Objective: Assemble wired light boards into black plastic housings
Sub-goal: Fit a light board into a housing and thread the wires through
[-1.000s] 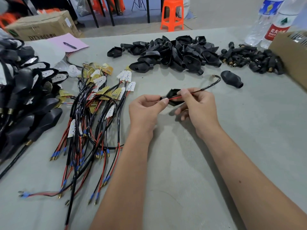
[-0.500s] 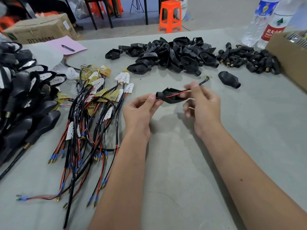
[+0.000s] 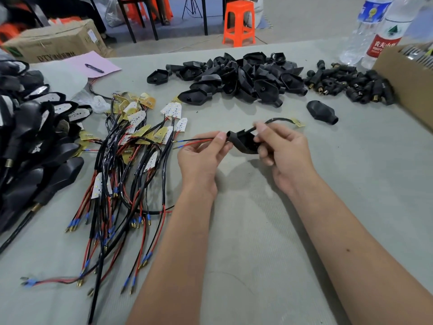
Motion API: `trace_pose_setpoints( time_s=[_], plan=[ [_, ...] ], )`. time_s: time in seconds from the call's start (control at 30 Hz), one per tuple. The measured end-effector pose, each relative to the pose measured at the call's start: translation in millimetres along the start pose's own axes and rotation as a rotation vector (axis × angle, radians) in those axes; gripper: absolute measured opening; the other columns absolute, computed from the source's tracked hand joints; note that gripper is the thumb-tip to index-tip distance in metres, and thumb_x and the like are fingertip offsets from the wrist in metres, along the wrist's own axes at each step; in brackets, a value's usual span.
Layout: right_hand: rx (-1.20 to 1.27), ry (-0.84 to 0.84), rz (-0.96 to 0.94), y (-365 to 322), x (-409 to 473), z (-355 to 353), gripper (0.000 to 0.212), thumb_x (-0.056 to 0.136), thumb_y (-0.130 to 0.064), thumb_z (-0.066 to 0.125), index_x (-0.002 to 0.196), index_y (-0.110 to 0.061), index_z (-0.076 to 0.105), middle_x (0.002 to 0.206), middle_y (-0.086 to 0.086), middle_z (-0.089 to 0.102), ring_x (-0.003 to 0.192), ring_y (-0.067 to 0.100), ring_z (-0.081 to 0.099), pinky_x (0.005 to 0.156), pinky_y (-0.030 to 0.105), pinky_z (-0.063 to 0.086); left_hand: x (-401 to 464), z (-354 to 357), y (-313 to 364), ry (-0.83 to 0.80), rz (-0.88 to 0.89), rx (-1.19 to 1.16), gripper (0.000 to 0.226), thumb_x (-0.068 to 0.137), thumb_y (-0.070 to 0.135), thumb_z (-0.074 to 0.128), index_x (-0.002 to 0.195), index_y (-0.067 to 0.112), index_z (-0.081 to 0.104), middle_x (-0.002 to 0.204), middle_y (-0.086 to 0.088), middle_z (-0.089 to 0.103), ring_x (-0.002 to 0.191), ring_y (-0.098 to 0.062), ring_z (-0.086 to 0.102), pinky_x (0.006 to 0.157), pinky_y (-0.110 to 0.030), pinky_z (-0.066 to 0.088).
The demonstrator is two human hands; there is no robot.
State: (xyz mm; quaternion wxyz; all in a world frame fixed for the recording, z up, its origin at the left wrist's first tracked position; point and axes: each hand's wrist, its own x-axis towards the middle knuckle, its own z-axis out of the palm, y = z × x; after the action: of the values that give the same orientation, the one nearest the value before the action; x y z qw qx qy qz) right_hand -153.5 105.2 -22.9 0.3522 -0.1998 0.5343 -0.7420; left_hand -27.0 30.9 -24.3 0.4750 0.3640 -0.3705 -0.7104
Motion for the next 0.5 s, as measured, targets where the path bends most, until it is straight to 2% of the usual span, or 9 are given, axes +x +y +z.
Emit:
trace_pose_setpoints(
  time_s=[0.1, 0.17, 0.3, 0.43, 0.5],
  plan=[
    [0.396, 0.045, 0.126, -5.6, 6.7, -11.6, 0.021, 0.099, -0.029, 0.067, 0.086, -0.014, 0.061, 0.065, -0.003, 0.055, 0.044, 0.004, 0.039, 0.034, 0.015, 0.025, 3.1, -6.2, 4.0, -0.020, -0.013, 0.012, 0.008, 0.091, -0.006, 0.070, 0.086, 0.001, 0.070, 0.075, -0.008, 0.070, 0.067, -0.020, 0.068, 0.070, -0.021, 0.059],
    [0.547, 0.011, 0.168, -7.0, 9.9, -17.8, 0.024, 0.101, -0.036, 0.061, 0.092, -0.015, 0.058, 0.061, -0.006, 0.050, 0.042, 0.002, 0.036, 0.033, 0.014, 0.025, 3.9, -9.9, 6.9, -0.056, -0.027, 0.029, 0.009, 0.091, -0.005, 0.070, 0.086, 0.003, 0.071, 0.076, -0.009, 0.070, 0.068, -0.020, 0.068, 0.069, -0.021, 0.058],
    [0.463, -0.014, 0.136, -3.9, 10.6, -17.2, 0.019, 0.104, -0.028, 0.059, 0.097, -0.012, 0.064, 0.061, -0.006, 0.048, 0.043, 0.003, 0.034, 0.035, 0.015, 0.025, 3.3, -9.3, 8.5, -0.071, -0.030, 0.053, 0.009, 0.091, -0.005, 0.070, 0.087, 0.003, 0.070, 0.078, -0.008, 0.073, 0.069, -0.019, 0.071, 0.071, -0.022, 0.059],
    [0.249, 0.011, 0.040, -0.5, 7.5, -12.7, 0.014, 0.100, -0.015, 0.065, 0.096, -0.005, 0.072, 0.068, -0.002, 0.060, 0.049, 0.003, 0.043, 0.039, 0.014, 0.030, 4.3, -9.3, 8.7, 0.005, -0.002, -0.022, 0.014, 0.092, -0.005, 0.069, 0.083, 0.005, 0.065, 0.091, -0.013, 0.072, 0.080, -0.019, 0.074, 0.074, -0.024, 0.060],
    [0.209, 0.025, 0.028, 1.2, 6.0, -11.2, 0.012, 0.099, -0.012, 0.066, 0.095, -0.003, 0.073, 0.070, -0.001, 0.065, 0.052, 0.005, 0.048, 0.041, 0.015, 0.033, 3.9, -8.9, 8.5, -0.019, -0.012, -0.035, 0.015, 0.092, -0.002, 0.070, 0.081, 0.006, 0.065, 0.093, -0.011, 0.071, 0.083, -0.018, 0.074, 0.081, -0.027, 0.061]
  ],
)
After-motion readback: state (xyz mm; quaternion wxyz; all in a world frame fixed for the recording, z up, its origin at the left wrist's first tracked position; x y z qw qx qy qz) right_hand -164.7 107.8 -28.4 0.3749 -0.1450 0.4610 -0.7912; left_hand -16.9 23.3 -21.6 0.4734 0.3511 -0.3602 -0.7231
